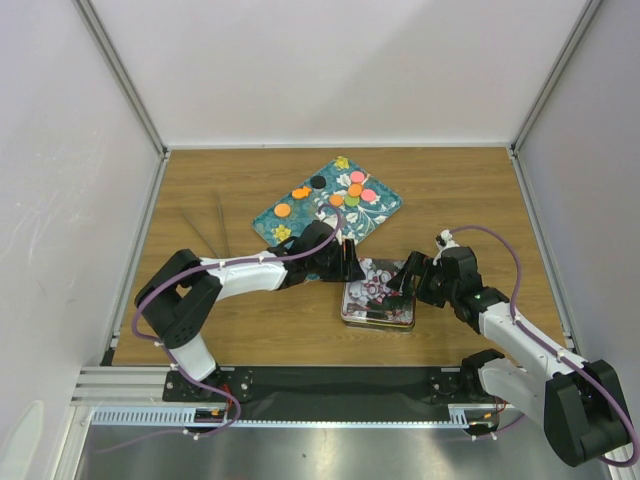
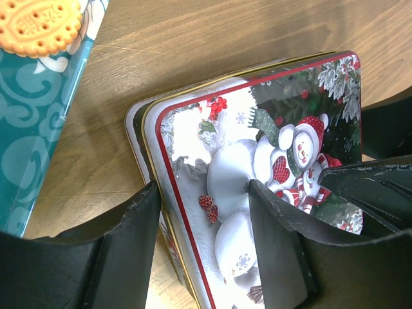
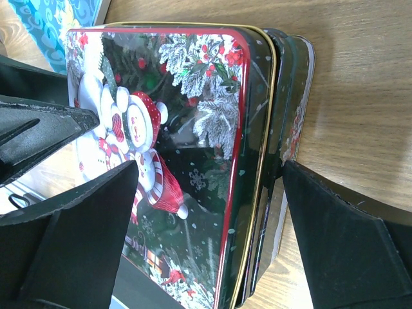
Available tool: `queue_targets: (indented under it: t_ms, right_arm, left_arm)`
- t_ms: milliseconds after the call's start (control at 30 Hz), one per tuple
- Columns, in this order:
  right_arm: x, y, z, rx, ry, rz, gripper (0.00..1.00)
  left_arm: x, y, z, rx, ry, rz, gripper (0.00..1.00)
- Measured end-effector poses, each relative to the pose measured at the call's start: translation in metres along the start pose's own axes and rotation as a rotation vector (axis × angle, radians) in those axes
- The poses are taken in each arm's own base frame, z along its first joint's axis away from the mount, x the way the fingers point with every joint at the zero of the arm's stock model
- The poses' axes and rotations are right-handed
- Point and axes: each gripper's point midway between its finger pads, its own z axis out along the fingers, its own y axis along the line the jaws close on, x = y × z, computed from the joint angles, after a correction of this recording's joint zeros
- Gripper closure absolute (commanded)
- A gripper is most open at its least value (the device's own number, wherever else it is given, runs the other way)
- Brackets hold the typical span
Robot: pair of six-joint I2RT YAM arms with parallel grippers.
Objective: Pack the cookies
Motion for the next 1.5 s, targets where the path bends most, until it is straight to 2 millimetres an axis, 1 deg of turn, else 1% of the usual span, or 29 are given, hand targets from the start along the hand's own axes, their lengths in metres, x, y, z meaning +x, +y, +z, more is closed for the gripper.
queue_targets:
  t_ms: [867,1167,1333,1500]
  right_arm:
    - [-0.0025,-0.0018,0.0054,0.010,-0.007,0.011,0.00]
    - [-0.0030,-0.0027,0.0057,0.016,-0.012,0.009,0.00]
    - [-0.0030,-0.0033,0.0070,0.019,-0.010,0.010,0.00]
    - [-0.0037,-0.0051,0.0089,0.028,-0.013,0.010,0.04]
  left_arm:
    - [0.0000,-0.0040,-0.0006,-0.047,-0.015,0.048,0.40]
    - [-0.0008,-0.0094,-0.0036,-0.075,-0.002,0.095,0.40]
    - [-0.0005,-0.0091,-0.0029,-0.086,0.007,0.102,0.40]
    - [-0.0010,-0.0085,0.0008,-0.095,0.017,0.101,0.40]
